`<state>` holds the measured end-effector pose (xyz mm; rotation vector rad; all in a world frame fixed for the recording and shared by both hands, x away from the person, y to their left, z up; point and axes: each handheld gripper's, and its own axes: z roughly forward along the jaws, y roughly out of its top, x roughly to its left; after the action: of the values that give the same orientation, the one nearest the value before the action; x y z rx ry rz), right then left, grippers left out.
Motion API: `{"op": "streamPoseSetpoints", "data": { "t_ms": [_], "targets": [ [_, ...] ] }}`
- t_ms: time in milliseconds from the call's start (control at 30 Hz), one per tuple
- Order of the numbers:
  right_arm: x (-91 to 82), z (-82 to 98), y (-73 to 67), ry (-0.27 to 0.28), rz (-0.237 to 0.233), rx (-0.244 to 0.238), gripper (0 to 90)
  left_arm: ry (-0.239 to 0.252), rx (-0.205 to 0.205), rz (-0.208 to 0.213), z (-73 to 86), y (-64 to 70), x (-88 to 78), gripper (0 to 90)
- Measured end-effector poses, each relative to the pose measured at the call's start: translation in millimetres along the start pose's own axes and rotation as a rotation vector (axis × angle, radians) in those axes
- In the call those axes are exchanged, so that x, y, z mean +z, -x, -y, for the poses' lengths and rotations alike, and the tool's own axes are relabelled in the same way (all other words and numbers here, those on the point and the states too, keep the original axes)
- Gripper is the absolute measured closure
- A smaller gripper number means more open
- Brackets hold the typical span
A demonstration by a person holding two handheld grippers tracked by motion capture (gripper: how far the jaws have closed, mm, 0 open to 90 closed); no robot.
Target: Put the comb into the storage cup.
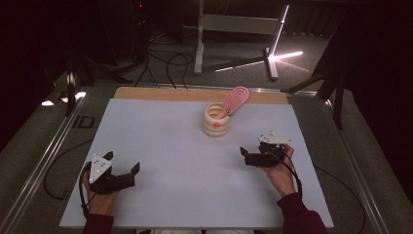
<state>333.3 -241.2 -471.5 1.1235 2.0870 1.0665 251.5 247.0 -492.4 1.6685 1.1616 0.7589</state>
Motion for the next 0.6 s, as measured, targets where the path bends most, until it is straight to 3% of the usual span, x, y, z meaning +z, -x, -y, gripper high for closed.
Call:
{"op": "streamPoseSetpoints", "data": {
  "t_ms": [300,600],
  "targets": [
    [-19.6,13.8,7.2,0.038,0.022,0.047,8.6,0.004,0.037,-0.008,-5.0,3.9,-0.1,0.0],
    [-29.3,28.3,7.0,0.075,0.02,0.062,8.7,0.014,0.054,-0.006,-7.2,1.6,0.1,0.0]
  ]
}}
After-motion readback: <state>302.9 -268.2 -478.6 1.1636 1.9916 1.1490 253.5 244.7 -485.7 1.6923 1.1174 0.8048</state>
